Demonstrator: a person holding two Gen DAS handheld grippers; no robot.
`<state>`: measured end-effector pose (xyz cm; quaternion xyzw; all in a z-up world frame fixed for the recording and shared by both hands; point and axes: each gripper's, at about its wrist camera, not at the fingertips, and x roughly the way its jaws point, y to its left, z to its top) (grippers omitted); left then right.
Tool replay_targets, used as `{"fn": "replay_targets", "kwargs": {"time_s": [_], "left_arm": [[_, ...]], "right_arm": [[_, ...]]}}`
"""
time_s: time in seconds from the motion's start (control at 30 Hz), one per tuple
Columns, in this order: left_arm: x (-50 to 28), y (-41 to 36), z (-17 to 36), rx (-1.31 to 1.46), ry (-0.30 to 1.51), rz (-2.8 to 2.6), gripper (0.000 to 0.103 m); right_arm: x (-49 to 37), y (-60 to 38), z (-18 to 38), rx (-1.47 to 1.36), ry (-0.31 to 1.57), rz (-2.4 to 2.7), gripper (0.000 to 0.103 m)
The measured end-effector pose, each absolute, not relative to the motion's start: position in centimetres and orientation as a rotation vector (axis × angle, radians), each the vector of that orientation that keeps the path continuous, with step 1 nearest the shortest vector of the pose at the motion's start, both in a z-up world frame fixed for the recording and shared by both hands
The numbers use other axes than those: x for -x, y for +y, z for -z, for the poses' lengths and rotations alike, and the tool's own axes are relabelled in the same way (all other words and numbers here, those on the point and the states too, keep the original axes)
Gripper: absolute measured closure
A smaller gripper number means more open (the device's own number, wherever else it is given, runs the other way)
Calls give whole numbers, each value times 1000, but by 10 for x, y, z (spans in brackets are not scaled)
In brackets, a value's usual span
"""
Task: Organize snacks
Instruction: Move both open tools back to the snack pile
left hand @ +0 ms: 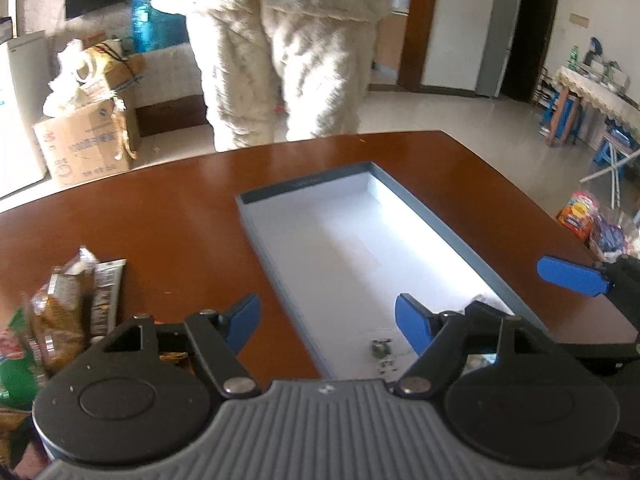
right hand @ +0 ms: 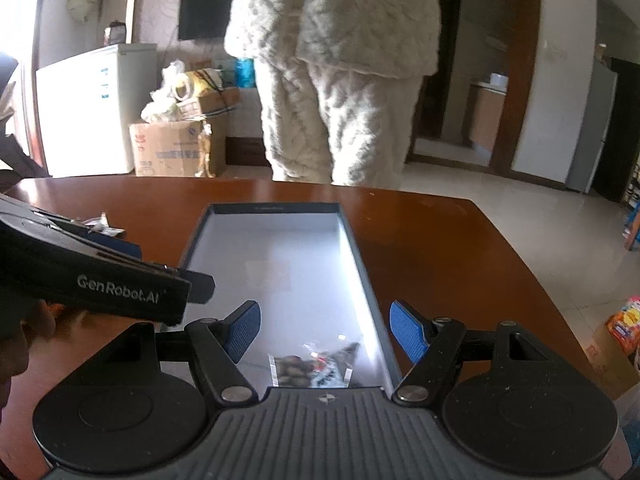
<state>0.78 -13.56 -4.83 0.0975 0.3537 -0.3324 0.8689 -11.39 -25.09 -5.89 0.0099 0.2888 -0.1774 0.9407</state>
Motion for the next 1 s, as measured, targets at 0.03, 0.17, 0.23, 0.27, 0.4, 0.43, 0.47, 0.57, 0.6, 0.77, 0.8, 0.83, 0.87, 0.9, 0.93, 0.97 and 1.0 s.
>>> {"fn": "replay_targets", "kwargs": {"time_s": [0.03, 0.17, 0.23, 0.27, 0.4, 0.43, 0.47, 0.57, 0.6, 0.77, 0.8, 0.83, 0.87, 0.9, 0.93, 0.97, 1.0], "left_arm": [[-8, -131, 47, -201, 736, 687, 28], [-10, -103, 41, -193, 731, 632, 28], [-11, -89, 39, -190, 730, 607, 28], [-11, -81, 38, -188, 726, 593, 28], [-13, -48, 35, -182, 717, 548, 28], [-14, -38, 34, -179, 715, 535, 28], [-15, -29, 33, -173, 716, 520, 28], [-20, 0, 32, -146, 724, 474, 28], [-22, 10, 32, -144, 725, 460, 28], [-31, 47, 32, -151, 722, 401, 28], [-32, 54, 32, -152, 721, 390, 28], [-34, 61, 32, -152, 719, 378, 28], [-35, 66, 32, -152, 719, 373, 28], [-37, 72, 32, -153, 719, 369, 28], [-39, 78, 32, -153, 720, 364, 28], [-40, 84, 33, -156, 722, 361, 28], [-42, 88, 33, -160, 724, 363, 28]], "right_arm": [[113, -248, 58, -17, 589, 357, 32], [108, -235, 56, -18, 588, 330, 31], [106, -227, 55, -20, 586, 314, 32], [105, -223, 54, -22, 586, 306, 31], [97, -205, 52, -28, 584, 266, 32], [95, -199, 51, -27, 583, 251, 31], [91, -193, 51, -22, 583, 242, 31], [82, -176, 49, -8, 586, 212, 31], [79, -171, 49, -4, 588, 200, 31], [64, -144, 48, 7, 592, 146, 31], [61, -140, 49, 6, 595, 136, 31], [58, -136, 49, 9, 597, 128, 31], [55, -132, 49, 11, 599, 121, 31], [53, -128, 50, 11, 602, 114, 31], [52, -125, 50, 9, 603, 109, 31], [49, -123, 50, 6, 604, 103, 31], [46, -121, 50, 2, 608, 98, 31]]}}
